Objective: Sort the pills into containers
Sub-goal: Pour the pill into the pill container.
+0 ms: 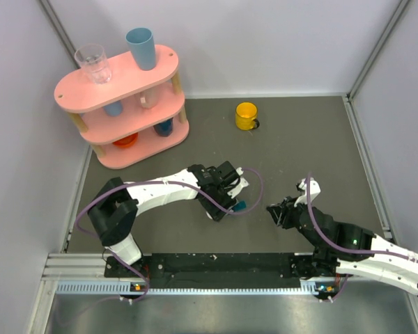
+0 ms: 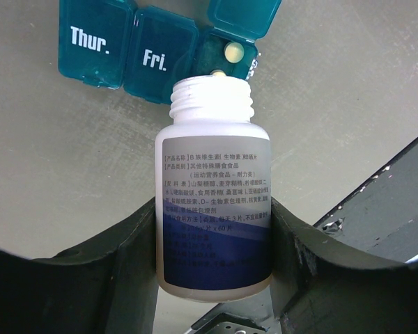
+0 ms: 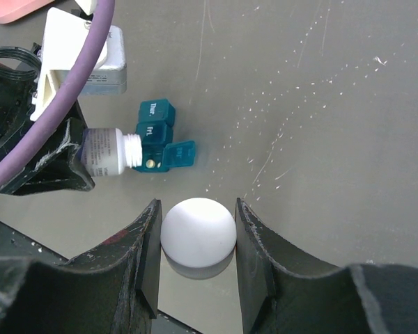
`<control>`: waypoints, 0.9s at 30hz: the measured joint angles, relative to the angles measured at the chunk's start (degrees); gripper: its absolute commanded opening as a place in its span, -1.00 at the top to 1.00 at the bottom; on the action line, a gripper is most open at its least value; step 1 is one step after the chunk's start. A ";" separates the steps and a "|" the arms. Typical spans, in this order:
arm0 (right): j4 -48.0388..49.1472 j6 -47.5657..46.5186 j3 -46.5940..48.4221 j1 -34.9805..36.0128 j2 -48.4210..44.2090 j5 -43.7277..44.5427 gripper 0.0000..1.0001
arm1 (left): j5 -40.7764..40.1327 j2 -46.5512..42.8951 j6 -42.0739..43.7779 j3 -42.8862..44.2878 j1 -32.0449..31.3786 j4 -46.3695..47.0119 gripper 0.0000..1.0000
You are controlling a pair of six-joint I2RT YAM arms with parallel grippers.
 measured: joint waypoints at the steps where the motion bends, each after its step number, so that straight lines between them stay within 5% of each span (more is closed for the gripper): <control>1: 0.00 0.00 0.00 0.00 -0.11 0.00 1.00 | 0.00 0.04 0.00 0.04 0.00 -0.02 1.00; 27: 0.00 0.15 -0.66 -0.02 -0.50 -0.02 1.00 | 0.00 0.68 0.59 1.68 0.00 -1.60 1.00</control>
